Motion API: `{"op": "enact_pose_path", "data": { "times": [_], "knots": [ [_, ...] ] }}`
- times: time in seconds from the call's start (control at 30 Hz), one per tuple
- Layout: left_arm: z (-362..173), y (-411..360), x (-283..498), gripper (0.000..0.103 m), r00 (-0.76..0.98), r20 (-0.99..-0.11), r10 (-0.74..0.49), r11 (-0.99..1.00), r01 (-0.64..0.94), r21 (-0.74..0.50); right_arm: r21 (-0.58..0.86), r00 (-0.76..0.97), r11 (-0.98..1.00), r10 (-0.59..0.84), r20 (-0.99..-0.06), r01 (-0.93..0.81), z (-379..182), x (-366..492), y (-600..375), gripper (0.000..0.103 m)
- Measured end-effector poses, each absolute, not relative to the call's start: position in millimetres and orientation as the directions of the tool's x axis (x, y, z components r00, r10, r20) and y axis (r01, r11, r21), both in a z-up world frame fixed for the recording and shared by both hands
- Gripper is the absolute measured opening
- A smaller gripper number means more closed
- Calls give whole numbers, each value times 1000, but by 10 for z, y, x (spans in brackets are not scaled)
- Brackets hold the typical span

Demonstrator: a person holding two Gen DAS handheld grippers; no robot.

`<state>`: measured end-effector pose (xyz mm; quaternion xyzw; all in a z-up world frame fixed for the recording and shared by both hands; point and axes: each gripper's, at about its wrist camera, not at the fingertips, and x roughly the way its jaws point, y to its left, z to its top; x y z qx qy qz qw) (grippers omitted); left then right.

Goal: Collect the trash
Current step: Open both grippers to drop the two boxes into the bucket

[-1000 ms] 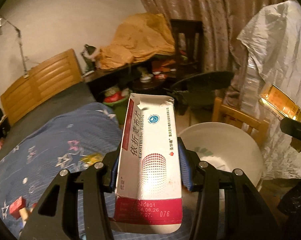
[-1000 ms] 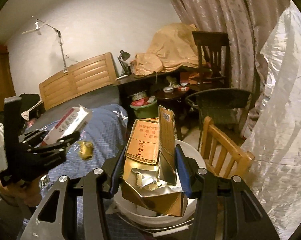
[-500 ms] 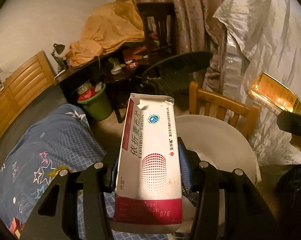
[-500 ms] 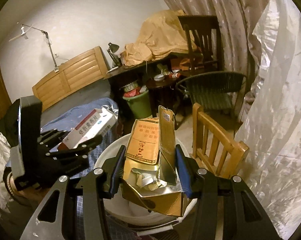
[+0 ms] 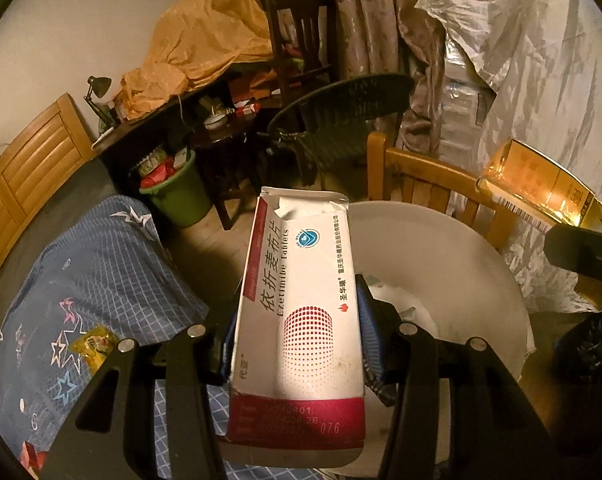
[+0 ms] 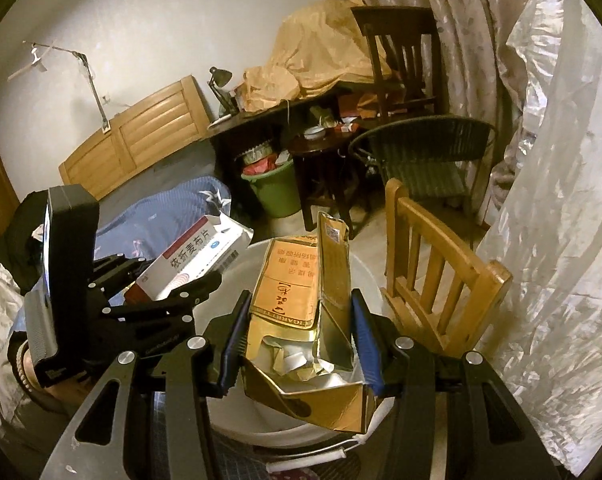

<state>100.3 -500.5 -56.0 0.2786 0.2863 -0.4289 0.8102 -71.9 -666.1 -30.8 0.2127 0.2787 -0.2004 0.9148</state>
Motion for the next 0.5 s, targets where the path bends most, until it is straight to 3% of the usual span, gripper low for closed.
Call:
{"op": "enact_pose_path", "data": {
  "times": [0.5],
  "knots": [
    [-611,-5037,1065,49,456,-718,-526,483,855,189,247,768,847,-255,-587,471,-273,-506,-6631,50]
  ]
}}
